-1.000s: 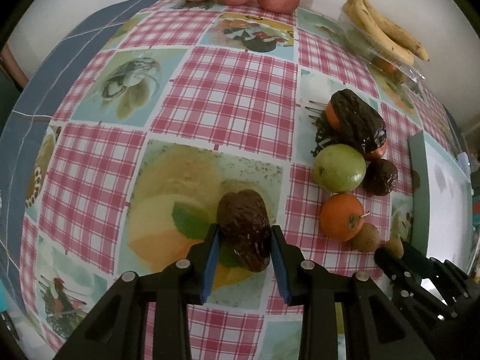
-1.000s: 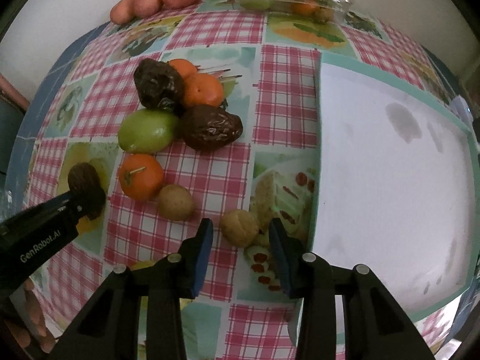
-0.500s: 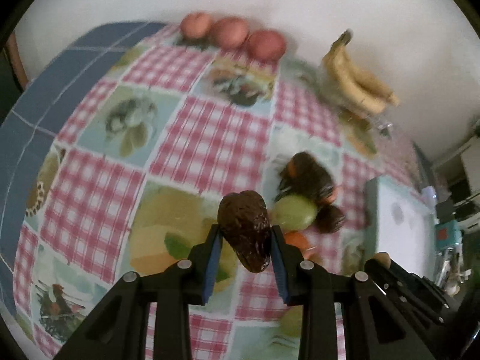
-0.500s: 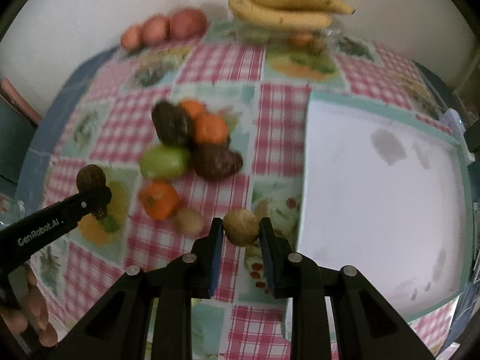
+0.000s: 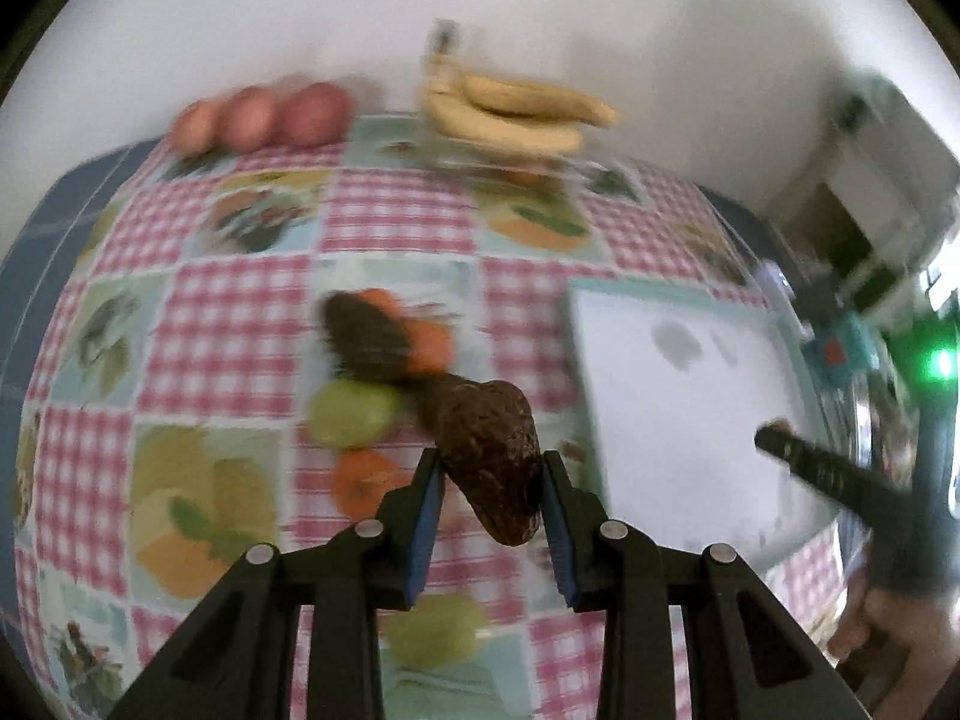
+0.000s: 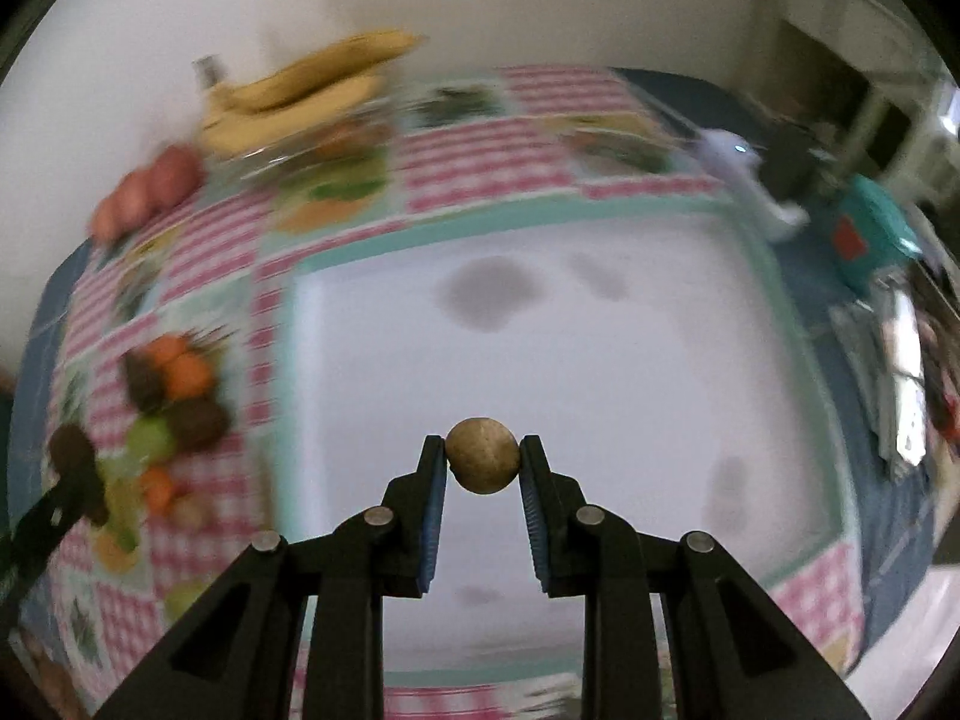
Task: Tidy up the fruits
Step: 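Carry both fruits over the white tray and open both tools to release them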
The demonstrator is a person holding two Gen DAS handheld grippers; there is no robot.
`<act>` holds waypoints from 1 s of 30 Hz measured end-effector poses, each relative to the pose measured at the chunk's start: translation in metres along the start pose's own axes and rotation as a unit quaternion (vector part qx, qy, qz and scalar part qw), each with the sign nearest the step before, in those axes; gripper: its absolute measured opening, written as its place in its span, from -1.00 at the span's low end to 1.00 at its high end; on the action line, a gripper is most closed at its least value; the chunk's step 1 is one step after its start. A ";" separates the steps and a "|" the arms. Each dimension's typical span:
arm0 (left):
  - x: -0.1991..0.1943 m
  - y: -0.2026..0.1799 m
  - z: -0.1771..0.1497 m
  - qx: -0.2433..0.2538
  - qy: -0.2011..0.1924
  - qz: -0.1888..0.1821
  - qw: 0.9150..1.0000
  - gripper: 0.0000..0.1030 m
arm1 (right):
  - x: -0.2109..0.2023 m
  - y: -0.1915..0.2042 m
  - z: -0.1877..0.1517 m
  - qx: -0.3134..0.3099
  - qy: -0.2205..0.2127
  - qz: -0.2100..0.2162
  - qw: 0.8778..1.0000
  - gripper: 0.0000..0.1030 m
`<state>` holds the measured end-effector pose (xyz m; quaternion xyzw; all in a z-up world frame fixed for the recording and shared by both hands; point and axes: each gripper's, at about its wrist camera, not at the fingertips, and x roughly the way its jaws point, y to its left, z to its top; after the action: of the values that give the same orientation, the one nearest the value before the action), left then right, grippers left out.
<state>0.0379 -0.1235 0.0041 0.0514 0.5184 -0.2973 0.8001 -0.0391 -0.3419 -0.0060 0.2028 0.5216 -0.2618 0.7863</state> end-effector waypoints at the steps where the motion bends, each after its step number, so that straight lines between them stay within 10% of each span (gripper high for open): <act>1: 0.003 -0.009 -0.001 0.012 0.003 -0.003 1.000 -0.34 | 0.002 -0.010 0.001 0.011 0.002 -0.007 1.000 -0.50; 15: 0.039 -0.108 -0.030 0.140 0.017 -0.045 0.989 -0.34 | 0.013 -0.088 0.000 0.097 0.002 -0.043 0.994 -0.50; 30: 0.077 -0.106 -0.045 0.147 0.070 -0.027 0.986 -0.33 | 0.045 -0.090 -0.006 0.085 0.039 -0.051 0.994 -0.50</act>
<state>-0.0327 -0.2253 -0.0588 0.1753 0.5249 -0.3878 0.7372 -0.0849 -0.4171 -0.0542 0.2525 0.5371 -0.3368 0.7310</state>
